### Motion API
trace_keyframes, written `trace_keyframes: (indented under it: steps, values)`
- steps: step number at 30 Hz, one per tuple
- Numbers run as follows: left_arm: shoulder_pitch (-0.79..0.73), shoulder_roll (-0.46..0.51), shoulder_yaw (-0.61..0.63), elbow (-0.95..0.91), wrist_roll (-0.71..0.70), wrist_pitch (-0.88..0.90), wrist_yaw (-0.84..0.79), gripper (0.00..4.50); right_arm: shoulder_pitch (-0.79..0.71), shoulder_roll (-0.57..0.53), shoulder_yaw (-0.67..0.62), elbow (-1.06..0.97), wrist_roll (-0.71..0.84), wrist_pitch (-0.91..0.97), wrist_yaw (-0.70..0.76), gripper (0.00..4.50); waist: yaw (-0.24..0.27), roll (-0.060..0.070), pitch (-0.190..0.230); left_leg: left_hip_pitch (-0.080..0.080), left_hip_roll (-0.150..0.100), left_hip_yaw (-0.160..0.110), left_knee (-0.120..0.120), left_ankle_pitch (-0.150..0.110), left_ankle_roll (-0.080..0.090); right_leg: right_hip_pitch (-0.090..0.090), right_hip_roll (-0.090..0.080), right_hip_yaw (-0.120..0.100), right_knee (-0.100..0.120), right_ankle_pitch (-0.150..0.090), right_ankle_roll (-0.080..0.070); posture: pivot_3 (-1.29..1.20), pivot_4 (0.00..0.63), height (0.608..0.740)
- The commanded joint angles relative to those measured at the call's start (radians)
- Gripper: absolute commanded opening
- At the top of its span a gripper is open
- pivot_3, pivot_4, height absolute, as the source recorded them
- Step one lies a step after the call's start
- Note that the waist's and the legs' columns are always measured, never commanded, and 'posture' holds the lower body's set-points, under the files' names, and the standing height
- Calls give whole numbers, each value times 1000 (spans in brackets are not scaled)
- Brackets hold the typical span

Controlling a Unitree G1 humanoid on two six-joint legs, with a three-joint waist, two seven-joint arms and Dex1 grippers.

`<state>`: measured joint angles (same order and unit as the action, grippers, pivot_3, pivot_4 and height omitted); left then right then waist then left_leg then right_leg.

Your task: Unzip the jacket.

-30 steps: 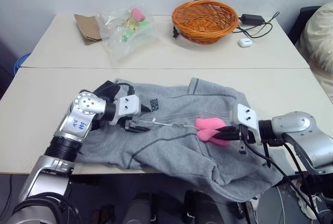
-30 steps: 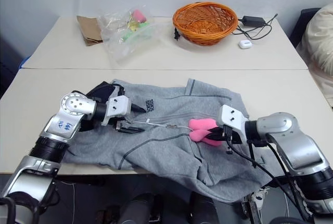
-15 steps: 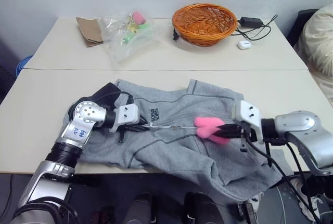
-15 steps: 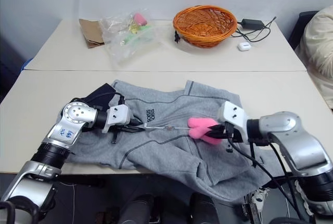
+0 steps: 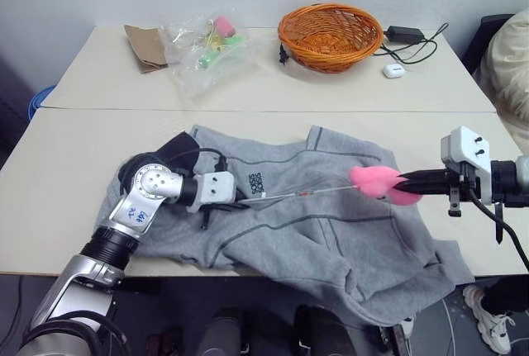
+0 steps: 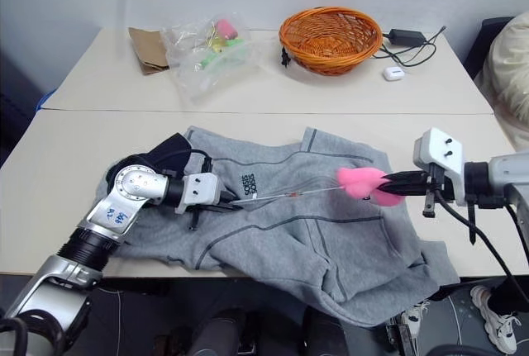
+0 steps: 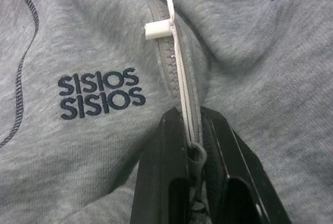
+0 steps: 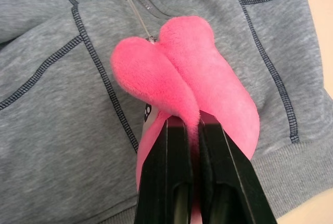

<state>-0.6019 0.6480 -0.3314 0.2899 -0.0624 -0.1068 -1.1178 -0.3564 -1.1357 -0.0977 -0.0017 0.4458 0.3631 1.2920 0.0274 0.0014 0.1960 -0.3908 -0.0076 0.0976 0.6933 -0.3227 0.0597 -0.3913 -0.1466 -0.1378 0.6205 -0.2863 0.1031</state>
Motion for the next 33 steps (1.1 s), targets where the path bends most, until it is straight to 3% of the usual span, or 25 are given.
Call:
trace_keyframes:
  steps: [1,4,8,13,16,20,33]
  values:
    - [47,73,29,107,27,95,-40,1044,20,-62,-155,-17,-6,80,-80,0,0,0,0,0,0,0,0,0,0,0,0,0,0,0,0,0,150,740]
    - [36,64,37,106,34,99,-27,1691,16,-30,-129,-92,19,107,-92,0,-12,1,-2,1,0,0,0,0,0,0,0,0,0,0,0,0,150,740]
    - [36,65,34,119,64,93,-23,1691,4,-35,-145,-86,13,125,-95,0,-24,7,-6,5,3,1,-1,-1,-3,1,1,1,-1,-1,-1,0,150,740]
    - [49,74,36,134,78,94,-5,1691,-11,-93,-199,70,-41,75,-93,0,-26,8,-6,5,3,2,-2,-1,-3,1,1,2,-1,-1,-1,0,150,740]
    - [61,85,39,139,82,90,3,1162,-22,-142,-236,227,-86,13,-99,0,-26,11,-8,5,3,2,-2,-1,-3,1,1,2,-1,-1,-2,0,150,740]
    - [77,94,43,140,83,85,2,46,-49,-207,-269,450,-138,-77,-109,0,-29,14,-10,6,3,3,-2,0,-3,1,0,3,-1,-1,-2,0,150,740]
    - [72,83,33,177,100,69,30,14,-310,-326,-187,1062,-326,-347,-237,0,-40,28,-18,21,3,14,-15,-2,-6,4,0,13,-3,-2,-3,0,150,740]
